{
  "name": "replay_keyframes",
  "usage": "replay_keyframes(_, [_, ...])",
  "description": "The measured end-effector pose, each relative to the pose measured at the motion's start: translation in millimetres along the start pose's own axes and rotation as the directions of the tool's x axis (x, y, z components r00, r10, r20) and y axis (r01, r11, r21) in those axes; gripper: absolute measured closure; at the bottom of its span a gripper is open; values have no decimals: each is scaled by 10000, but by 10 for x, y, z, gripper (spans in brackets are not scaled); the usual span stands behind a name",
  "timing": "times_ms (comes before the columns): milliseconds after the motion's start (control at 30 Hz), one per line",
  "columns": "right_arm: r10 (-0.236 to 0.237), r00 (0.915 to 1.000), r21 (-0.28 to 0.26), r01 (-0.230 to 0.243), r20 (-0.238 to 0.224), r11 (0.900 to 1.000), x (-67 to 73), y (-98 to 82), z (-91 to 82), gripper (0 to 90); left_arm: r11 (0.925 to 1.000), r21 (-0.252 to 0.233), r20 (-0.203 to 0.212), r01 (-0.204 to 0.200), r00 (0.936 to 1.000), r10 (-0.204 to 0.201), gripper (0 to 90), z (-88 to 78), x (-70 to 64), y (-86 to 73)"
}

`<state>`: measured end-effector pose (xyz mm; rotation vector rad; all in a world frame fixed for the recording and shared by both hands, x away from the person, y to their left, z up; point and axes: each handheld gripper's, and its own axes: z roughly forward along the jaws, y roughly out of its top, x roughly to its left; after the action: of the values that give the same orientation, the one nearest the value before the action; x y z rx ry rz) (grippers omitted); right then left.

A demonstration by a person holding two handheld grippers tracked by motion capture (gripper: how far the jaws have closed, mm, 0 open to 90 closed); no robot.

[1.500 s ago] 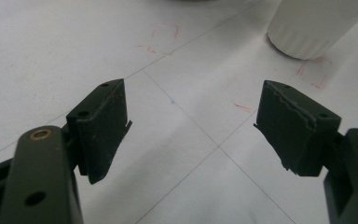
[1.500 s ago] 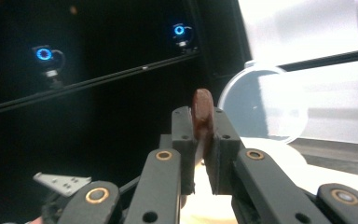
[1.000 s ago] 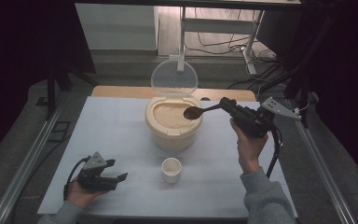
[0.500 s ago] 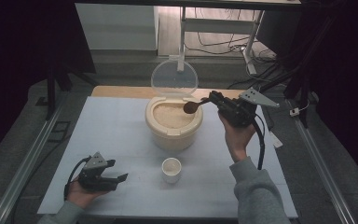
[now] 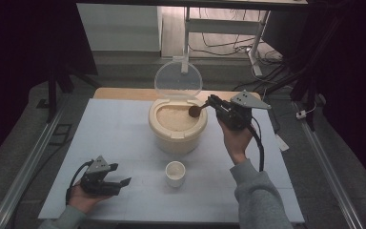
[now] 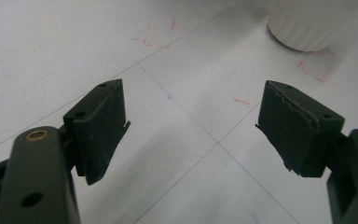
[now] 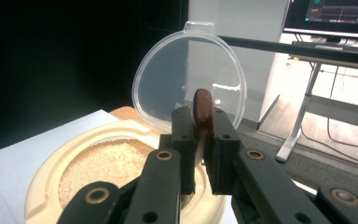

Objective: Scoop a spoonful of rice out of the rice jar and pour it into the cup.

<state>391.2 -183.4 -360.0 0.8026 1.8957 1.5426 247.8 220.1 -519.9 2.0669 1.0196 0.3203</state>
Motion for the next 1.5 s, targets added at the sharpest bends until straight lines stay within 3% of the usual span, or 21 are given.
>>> replay_keyframes(233, [634, 9979, 326, -629, -135, 9975, -32, -57, 55, 824, 10000, 8, -6, -32, 10000, 32, 232, 0, -2, 0])
replay_keyframes(367, [1230, 9918, 573, -1209, -342, 9910, -51, -104, 96, 825, 10000, 6, -1, -46, 10000, 46, 232, -1, -2, 0])
replay_keyframes(433, [1546, 9870, 684, -1515, -429, 9861, -59, -135, 113, 825, 10000, 2, 0, -46, 10000, 46, 232, -2, -2, 0])
replay_keyframes(567, [2550, 9654, 794, -2504, -548, 9649, -106, -211, 130, 825, 10000, 0, 7, -50, 10000, 50, 232, -1, -2, 0])
replay_keyframes(700, [3471, 9356, 916, -3407, -646, 9357, -148, -284, 142, 825, 10000, 9, 9, -42, 10000, 42, 232, 2, -2, 0])
replay_keyframes(733, [3561, 9322, 914, -3498, -651, 9324, -153, -295, 143, 825, 10000, 14, 12, -51, 10000, 51, 232, 3, -2, 1])
replay_keyframes(967, [4627, 8827, 1015, -4544, -821, 8850, -181, -375, 157, 821, 9999, 46, 16, -98, 10000, 98, 232, 7, -4, 3])
replay_keyframes(1000, [4851, 8708, 1040, -4768, -797, 8728, -190, -386, 153, 820, 9999, 44, 19, -98, 10000, 98, 232, 7, -5, 3])
replay_keyframes(1033, [4851, 8708, 1040, -4768, -797, 8728, -190, -386, 153, 820, 9999, 43, 20, -96, 10000, 96, 232, 7, -6, 2])
replay_keyframes(1133, [5101, 8568, 1066, -5017, -757, 8584, -203, -401, 149, 820, 9999, 46, 17, -107, 9999, 107, 232, 7, -5, 2])
replay_keyframes(1267, [5781, 8128, 1001, -5708, -722, 8150, -251, -442, 142, 823, 10000, 23, 27, -92, 10000, 91, 232, 3, -1, 0])
replay_keyframes(1333, [6255, 7761, 958, -6186, -801, 7798, -291, -475, 137, 824, 9999, 36, 29, -96, 9999, 96, 232, 5, 1, 0])
replay_keyframes(1433, [6566, 7497, 952, -6499, -828, 7540, -327, -514, 122, 825, 9999, 36, 19, -122, 9999, 122, 232, 6, -3, 0])
replay_keyframes(1500, [6824, 7257, 880, -6768, -875, 7309, -351, -536, 109, 824, 9999, 42, 13, -124, 9999, 124, 232, 6, -3, 0])
